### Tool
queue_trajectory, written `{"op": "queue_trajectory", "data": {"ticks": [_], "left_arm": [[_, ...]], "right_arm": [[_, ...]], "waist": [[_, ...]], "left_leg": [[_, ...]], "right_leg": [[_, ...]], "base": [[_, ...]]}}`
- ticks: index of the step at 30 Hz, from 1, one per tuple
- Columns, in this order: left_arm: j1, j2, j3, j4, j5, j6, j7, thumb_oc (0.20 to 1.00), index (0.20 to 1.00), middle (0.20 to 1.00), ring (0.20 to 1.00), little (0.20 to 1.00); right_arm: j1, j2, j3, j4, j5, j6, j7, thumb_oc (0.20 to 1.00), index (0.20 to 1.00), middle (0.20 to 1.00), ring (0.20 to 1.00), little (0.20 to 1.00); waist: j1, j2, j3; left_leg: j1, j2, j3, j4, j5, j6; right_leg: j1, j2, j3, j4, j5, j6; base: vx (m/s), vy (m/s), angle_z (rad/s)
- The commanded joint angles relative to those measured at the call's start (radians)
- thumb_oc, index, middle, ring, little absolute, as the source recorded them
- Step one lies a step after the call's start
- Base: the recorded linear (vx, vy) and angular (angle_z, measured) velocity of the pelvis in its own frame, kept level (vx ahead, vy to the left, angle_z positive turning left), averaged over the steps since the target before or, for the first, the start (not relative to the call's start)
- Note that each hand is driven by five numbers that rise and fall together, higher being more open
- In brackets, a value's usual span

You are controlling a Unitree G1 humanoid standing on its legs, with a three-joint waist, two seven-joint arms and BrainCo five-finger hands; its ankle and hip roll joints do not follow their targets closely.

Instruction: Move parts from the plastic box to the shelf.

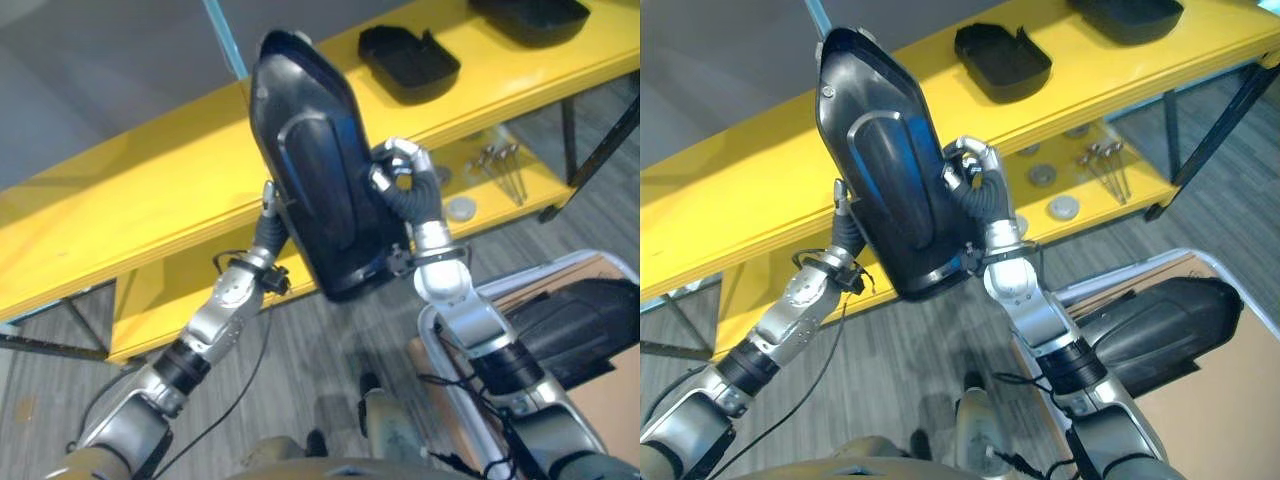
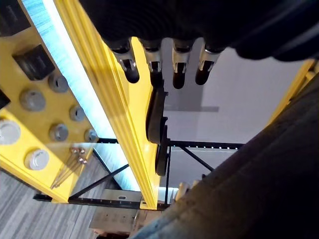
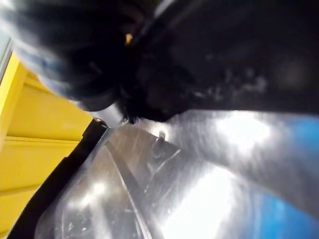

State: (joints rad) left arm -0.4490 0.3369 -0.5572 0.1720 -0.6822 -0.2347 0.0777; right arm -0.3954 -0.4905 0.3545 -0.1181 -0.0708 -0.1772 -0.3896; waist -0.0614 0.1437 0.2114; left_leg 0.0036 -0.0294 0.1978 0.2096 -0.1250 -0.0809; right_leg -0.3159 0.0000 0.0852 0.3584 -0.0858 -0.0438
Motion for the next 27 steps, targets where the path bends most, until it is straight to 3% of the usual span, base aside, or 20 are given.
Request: {"op": "queue_trajectory", "data": {"ticks": [1, 6, 10, 12, 18, 20, 24, 27], "left_arm": [[-0.039, -0.053, 0.016, -0.015, -0.001, -0.041, 0.013, 1.000, 1.000, 1.000, 1.000, 1.000], [0.036, -0.015, 0.086, -0.069, 0.074, -0.055, 0.056, 1.000, 1.000, 1.000, 1.000, 1.000], [0.121, 0.034, 0.154, -0.124, 0.149, -0.059, 0.059, 1.000, 1.000, 1.000, 1.000, 1.000], [0.122, 0.035, 0.154, -0.125, 0.149, -0.059, 0.059, 1.000, 1.000, 1.000, 1.000, 1.000], [0.145, 0.077, 0.175, -0.162, 0.161, -0.052, 0.036, 1.000, 1.000, 1.000, 1.000, 1.000], [0.114, 0.088, 0.163, -0.154, 0.161, -0.046, 0.028, 1.000, 1.000, 1.000, 1.000, 1.000], [0.069, 0.080, 0.133, -0.110, 0.159, -0.029, 0.026, 1.000, 1.000, 1.000, 1.000, 1.000], [0.057, 0.072, 0.127, -0.090, 0.156, -0.024, 0.031, 1.000, 1.000, 1.000, 1.000, 1.000]], "right_arm": [[-0.044, 0.009, 0.105, -0.109, -0.087, -0.127, 0.042, 0.200, 0.200, 0.200, 0.200, 0.200], [-0.032, -0.046, 0.002, -0.082, -0.291, -0.076, -0.068, 0.200, 0.200, 0.200, 0.200, 0.200], [-0.005, -0.094, -0.078, -0.066, -0.416, -0.034, -0.107, 0.200, 0.200, 0.200, 0.200, 0.200], [-0.004, -0.093, -0.078, -0.066, -0.417, -0.034, -0.107, 0.200, 0.200, 0.200, 0.200, 0.200], [-0.003, -0.115, -0.104, -0.046, -0.482, -0.007, -0.115, 0.200, 0.200, 0.200, 0.200, 0.200], [-0.036, -0.107, -0.077, -0.036, -0.505, 0.001, -0.101, 0.200, 0.200, 0.200, 0.200, 0.200], [-0.096, -0.079, -0.015, -0.031, -0.527, -0.001, -0.075, 0.200, 0.200, 0.200, 0.200, 0.200], [-0.108, -0.065, 0.002, -0.031, -0.531, 0.000, -0.071, 0.200, 0.200, 0.200, 0.200, 0.200]], "waist": [[0.019, -0.012, -0.042], [0.059, -0.037, -0.040], [0.105, -0.052, -0.059], [0.107, -0.053, -0.059], [0.143, -0.086, -0.075], [0.164, -0.121, -0.079], [0.184, -0.156, -0.077], [0.189, -0.164, -0.078]], "left_leg": [[-0.068, 0.079, -0.029, -0.070, 0.039, -0.031], [-0.120, 0.118, -0.080, -0.128, 0.102, -0.048], [-0.099, 0.139, -0.039, -0.189, 0.111, -0.052], [-0.097, 0.138, -0.037, -0.190, 0.111, -0.052], [-0.089, 0.119, 0.006, -0.161, 0.076, -0.033], [-0.097, 0.109, 0.034, -0.125, 0.037, -0.013], [-0.107, 0.102, 0.057, -0.093, 0.004, 0.008], [-0.110, 0.103, 0.064, -0.087, -0.003, 0.011]], "right_leg": [[0.302, -0.030, 0.031, -0.216, -0.111, 0.167], [0.331, -0.019, 0.063, -0.243, -0.124, 0.185], [0.369, -0.028, 0.070, -0.282, -0.131, 0.210], [0.371, -0.029, 0.071, -0.284, -0.131, 0.211], [0.382, -0.087, 0.076, -0.321, -0.111, 0.246], [0.364, -0.125, 0.088, -0.336, -0.082, 0.275], [0.335, -0.151, 0.107, -0.346, -0.047, 0.301], [0.323, -0.155, 0.110, -0.352, -0.032, 0.306]], "base": [[0.00, 0.000, 0.00], [0.08, 0.048, -0.38], [0.13, 0.135, -0.55], [0.06, 0.092, -0.31], [0.06, 0.142, -0.10], [0.04, 0.170, 0.05], [0.04, 0.125, -0.01], [0.03, 0.059, 0.03]]}}
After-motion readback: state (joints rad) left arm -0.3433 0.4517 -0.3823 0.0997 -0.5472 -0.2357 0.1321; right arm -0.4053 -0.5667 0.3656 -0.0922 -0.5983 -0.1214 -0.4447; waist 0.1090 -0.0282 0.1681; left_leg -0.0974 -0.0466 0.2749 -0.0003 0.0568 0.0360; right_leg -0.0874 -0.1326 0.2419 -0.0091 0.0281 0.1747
